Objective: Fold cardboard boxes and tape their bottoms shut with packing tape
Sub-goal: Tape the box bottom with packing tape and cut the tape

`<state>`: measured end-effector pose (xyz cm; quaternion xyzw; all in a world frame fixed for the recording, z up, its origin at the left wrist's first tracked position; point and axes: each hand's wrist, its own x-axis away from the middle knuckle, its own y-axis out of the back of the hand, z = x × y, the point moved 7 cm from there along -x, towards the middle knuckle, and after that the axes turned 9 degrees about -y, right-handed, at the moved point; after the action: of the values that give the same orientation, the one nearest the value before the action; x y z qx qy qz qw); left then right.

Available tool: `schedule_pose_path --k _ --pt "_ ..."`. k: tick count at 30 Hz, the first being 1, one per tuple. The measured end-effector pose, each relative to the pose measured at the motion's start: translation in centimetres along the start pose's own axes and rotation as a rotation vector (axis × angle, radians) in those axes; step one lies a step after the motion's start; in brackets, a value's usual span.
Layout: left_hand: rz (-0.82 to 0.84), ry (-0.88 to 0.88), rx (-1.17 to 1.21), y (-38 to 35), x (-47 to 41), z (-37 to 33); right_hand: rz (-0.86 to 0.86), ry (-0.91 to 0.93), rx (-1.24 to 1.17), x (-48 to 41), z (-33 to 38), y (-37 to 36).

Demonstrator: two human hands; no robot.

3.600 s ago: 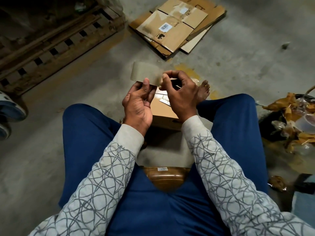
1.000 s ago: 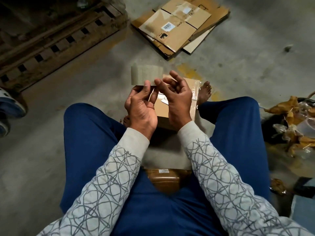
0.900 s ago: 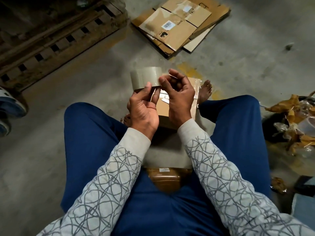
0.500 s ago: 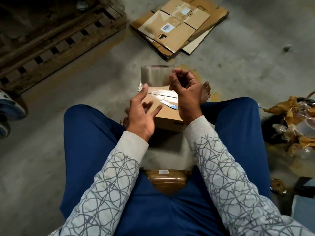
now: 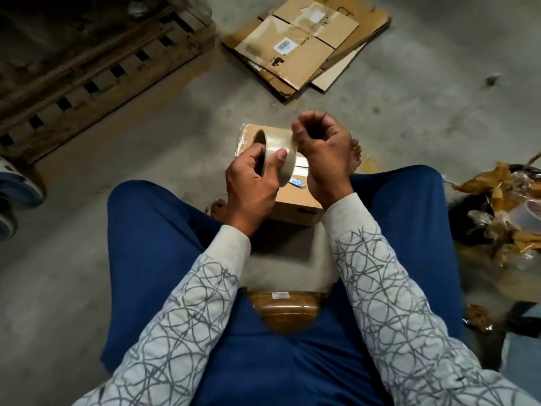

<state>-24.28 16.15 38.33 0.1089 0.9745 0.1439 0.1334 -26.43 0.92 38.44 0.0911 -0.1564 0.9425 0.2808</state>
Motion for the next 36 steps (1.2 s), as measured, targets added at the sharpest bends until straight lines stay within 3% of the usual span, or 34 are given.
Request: schedule_pose_path --k 4,13,18,23,26,28,30,36 --pt "-0.073 -0.073 0.006 0.0 0.7 -0.9 -0.061 -0.168 -0.307 -0.2 0.0 0.4" --pt "-0.173 -0.035 0.275 0.9 1.3 -1.2 -0.091 -0.208 -0.514 -0.1 1.1 0.9" --pt "-0.020 -0.036 0.451 0.8 1.6 -1.0 -0.171 -0.246 -0.591 -1.1 0.8 2.2" --pt "0.201 0.007 0.427 1.4 0.3 -0.3 -0.038 -0.201 -0.549 -1.2 1.4 2.1" --pt "0.325 0.175 0.551 -0.2 0.5 -0.2 0.037 -0.161 -0.441 -0.9 1.6 1.0" --pt "0.265 0.359 0.651 -1.4 0.8 -0.1 0.075 -0.122 -0.374 -0.8 1.5 0.3" --pt "0.148 0.423 0.664 -1.7 0.6 0.2 0.100 -0.082 -0.350 -0.8 1.6 0.1" --pt "-0.019 0.240 0.574 -0.3 -0.4 -0.1 0.273 -0.185 -0.605 -0.1 1.4 -1.2"
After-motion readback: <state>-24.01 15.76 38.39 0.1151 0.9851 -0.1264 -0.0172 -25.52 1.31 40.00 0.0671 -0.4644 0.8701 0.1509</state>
